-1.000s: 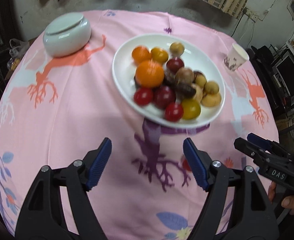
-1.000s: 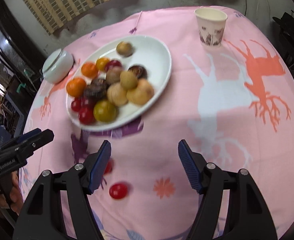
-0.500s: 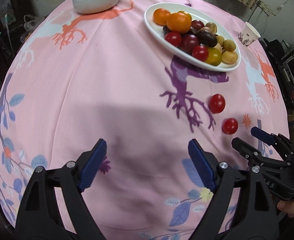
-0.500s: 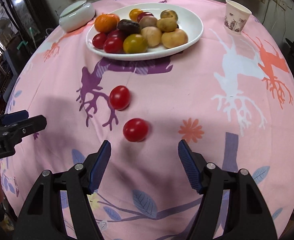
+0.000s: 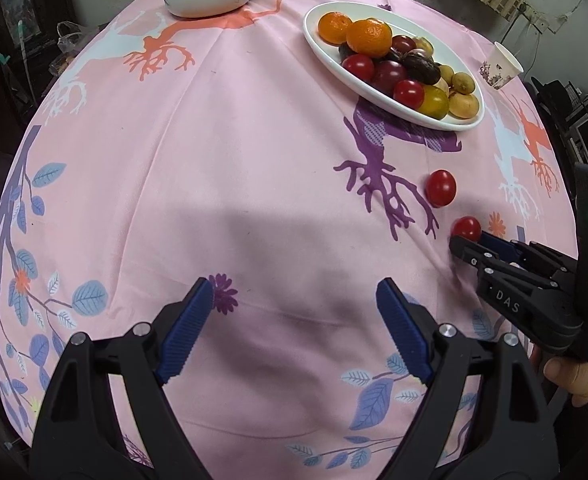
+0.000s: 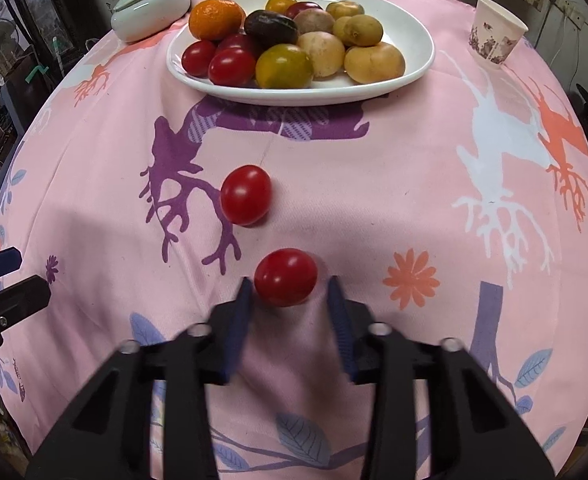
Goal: Organize fruits
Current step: 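Grasp a red tomato with right tool while left tool grasps the other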
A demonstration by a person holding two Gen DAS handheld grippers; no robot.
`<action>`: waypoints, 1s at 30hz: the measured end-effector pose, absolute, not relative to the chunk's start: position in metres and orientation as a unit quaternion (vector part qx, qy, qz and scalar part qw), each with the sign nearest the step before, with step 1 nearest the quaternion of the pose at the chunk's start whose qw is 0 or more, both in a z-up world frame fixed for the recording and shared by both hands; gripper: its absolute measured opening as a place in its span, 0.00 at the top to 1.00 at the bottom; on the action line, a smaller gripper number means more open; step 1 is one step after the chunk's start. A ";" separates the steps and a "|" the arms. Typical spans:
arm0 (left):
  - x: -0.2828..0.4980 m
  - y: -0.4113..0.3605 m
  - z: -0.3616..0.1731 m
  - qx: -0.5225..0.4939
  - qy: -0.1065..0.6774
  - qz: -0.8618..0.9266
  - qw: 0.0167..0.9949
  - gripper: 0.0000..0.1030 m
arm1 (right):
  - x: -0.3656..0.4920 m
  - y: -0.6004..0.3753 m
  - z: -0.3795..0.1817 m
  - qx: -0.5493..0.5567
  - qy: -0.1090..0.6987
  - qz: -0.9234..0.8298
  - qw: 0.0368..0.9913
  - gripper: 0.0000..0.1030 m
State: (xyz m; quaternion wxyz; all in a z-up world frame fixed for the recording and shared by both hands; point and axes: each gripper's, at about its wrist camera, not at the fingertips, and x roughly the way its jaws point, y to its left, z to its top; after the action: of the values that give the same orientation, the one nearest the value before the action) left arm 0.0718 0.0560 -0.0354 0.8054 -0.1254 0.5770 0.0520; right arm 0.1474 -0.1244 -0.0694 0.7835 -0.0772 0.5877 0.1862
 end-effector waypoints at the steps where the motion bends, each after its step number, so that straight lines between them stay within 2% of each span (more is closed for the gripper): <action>1: 0.073 0.055 -0.035 -0.124 0.578 0.051 0.805 0.17 | 0.148 -0.126 -0.069 -0.071 0.588 0.188 0.784 0.71; 14: 0.123 -0.002 -0.026 -0.069 0.565 -0.003 0.822 0.17 | 0.133 -0.193 -0.052 0.006 0.595 0.178 0.784 0.72; 23: 0.172 -0.044 -0.039 -0.039 0.571 -0.032 0.820 0.19 | 0.129 -0.218 -0.058 0.043 0.601 0.165 0.781 0.72; 28: 0.186 -0.056 -0.052 -0.027 0.580 -0.042 0.813 0.27 | 0.133 -0.221 -0.056 0.051 0.599 0.169 0.781 0.72; 30: 0.189 -0.059 -0.059 -0.021 0.587 -0.042 0.808 0.36 | 0.134 -0.220 -0.056 0.050 0.599 0.171 0.780 0.72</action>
State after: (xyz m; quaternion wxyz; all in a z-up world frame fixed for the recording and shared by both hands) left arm 0.1895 -0.0593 -0.0594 0.8082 -0.0212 0.5870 -0.0422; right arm 0.1342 -0.2201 -0.0564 0.7804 0.0503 0.5993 0.1710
